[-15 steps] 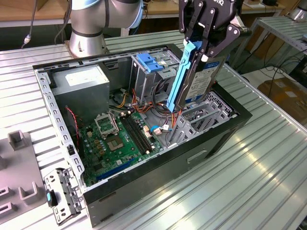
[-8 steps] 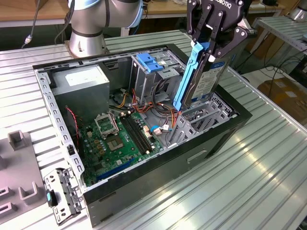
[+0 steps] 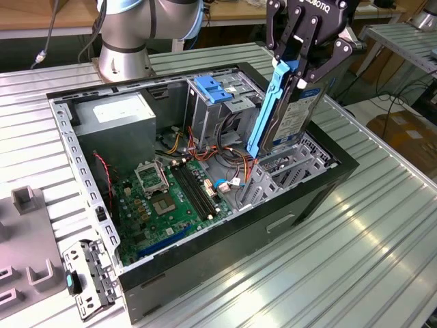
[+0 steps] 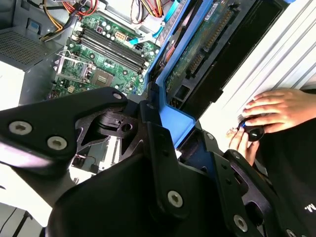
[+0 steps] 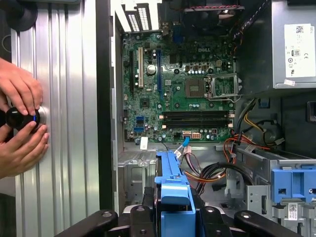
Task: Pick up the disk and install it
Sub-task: 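Insert the disk into the insertion slot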
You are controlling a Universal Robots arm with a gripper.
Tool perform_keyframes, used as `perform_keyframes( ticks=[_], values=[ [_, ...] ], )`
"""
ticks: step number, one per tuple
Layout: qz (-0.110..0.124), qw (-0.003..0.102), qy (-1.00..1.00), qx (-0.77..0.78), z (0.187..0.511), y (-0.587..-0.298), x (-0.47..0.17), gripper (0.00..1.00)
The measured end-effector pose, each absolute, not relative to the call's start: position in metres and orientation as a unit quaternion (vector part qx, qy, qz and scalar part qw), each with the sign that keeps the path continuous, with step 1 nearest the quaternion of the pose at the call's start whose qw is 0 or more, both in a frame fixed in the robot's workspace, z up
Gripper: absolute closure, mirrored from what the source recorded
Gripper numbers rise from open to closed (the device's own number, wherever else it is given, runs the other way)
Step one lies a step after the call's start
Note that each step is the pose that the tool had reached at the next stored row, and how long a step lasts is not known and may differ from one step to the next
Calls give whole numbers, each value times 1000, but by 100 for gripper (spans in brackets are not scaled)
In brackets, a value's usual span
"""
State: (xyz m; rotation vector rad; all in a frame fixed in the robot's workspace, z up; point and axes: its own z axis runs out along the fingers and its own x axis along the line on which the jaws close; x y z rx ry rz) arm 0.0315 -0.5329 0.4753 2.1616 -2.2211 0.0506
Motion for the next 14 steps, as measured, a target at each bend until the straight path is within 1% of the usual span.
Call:
perform_keyframes(
  ticks=[14],
  values=[
    [16,21,-713,701,468,-534,52,63]
  ],
)
